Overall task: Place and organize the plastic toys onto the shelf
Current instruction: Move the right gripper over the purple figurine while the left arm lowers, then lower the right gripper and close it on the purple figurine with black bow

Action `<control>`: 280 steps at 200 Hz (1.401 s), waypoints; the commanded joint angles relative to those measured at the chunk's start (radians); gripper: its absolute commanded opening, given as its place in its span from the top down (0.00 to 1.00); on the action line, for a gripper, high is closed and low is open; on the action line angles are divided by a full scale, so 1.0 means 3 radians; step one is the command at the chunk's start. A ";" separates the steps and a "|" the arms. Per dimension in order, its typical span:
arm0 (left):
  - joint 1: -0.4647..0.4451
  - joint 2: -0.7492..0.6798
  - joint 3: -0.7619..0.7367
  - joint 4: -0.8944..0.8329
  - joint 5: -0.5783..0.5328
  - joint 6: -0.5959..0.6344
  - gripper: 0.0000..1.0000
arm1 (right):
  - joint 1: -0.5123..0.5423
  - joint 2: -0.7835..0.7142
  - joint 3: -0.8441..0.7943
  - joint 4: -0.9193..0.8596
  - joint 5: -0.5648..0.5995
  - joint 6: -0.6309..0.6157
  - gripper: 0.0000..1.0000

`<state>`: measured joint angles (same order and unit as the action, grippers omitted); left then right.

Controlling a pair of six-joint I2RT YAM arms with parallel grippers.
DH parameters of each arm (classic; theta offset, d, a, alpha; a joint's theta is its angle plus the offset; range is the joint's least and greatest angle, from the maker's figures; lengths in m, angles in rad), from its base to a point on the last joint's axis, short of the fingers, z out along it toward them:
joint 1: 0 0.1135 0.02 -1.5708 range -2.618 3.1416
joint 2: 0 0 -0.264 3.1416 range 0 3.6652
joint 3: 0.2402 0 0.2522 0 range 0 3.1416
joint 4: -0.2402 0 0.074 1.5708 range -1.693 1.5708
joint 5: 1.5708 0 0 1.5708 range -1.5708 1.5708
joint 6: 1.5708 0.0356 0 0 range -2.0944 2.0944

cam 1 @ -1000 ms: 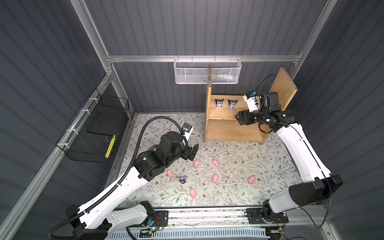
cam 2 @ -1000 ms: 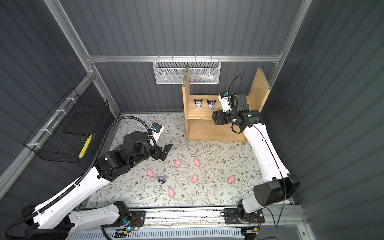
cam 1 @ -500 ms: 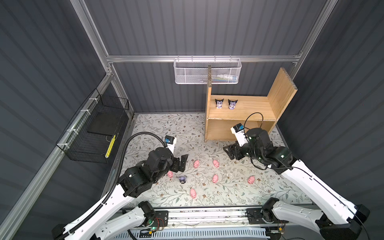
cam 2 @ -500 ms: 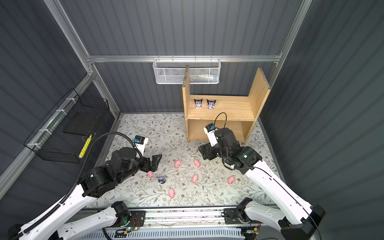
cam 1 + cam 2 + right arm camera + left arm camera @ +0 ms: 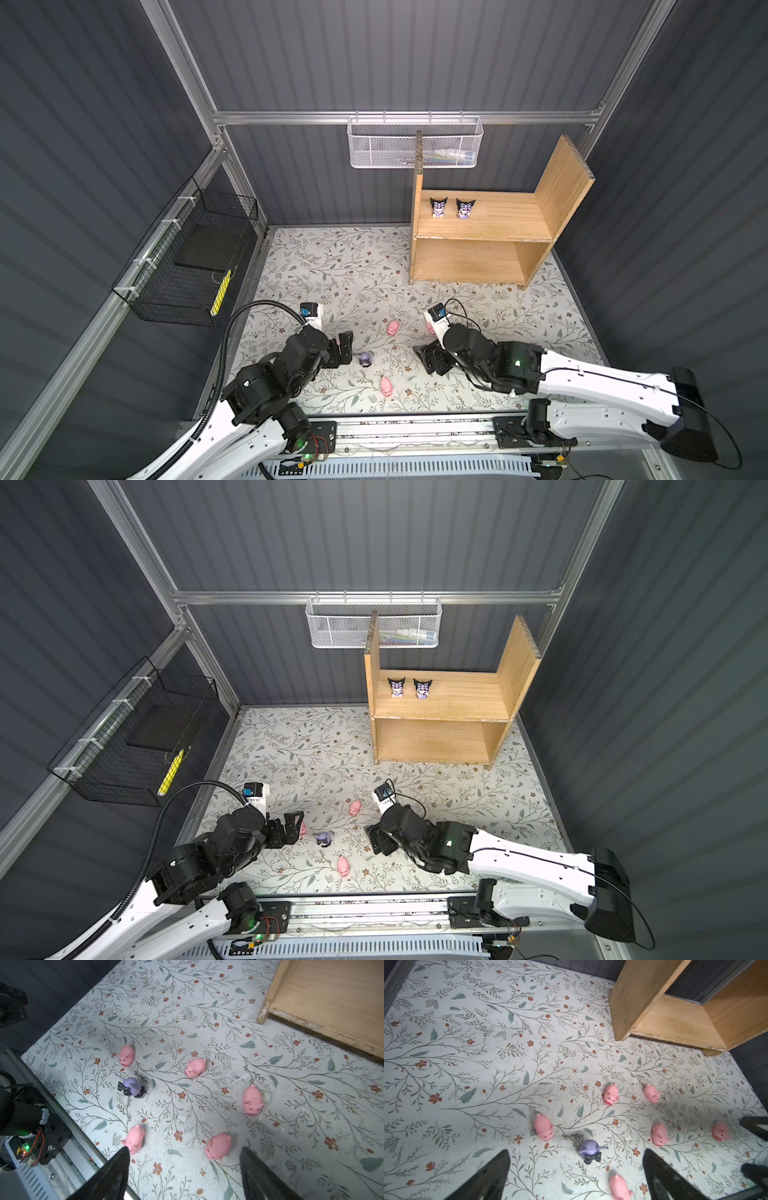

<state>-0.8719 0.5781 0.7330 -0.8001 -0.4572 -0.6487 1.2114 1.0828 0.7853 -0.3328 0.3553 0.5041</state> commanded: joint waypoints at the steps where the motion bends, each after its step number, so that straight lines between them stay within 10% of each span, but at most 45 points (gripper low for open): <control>1: -0.0019 0.0287 0.0033 -0.0014 -0.0173 -0.0041 0.01 | 0.0206 0.0222 -0.0113 0.0452 0.0399 0.0403 0.21; 47: 0.0143 0.0860 0.0103 0.0216 -0.0265 0.0012 0.00 | 0.0555 0.0886 0.0046 0.0742 0.0598 0.0671 0.25; 111: 0.1972 0.1333 0.0034 0.0844 0.1491 0.0457 0.01 | 0.0635 0.1470 0.0388 0.0894 0.0541 0.0743 0.28; 280: 0.2087 0.0884 0.0208 0.0504 0.1084 0.0486 0.00 | 0.0611 0.2775 0.1254 0.0908 0.0422 0.0810 0.27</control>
<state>-0.2535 0.8608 0.7567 -0.6167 -0.1226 -0.5247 1.4040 1.8874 1.1339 -0.0509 0.4866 0.7437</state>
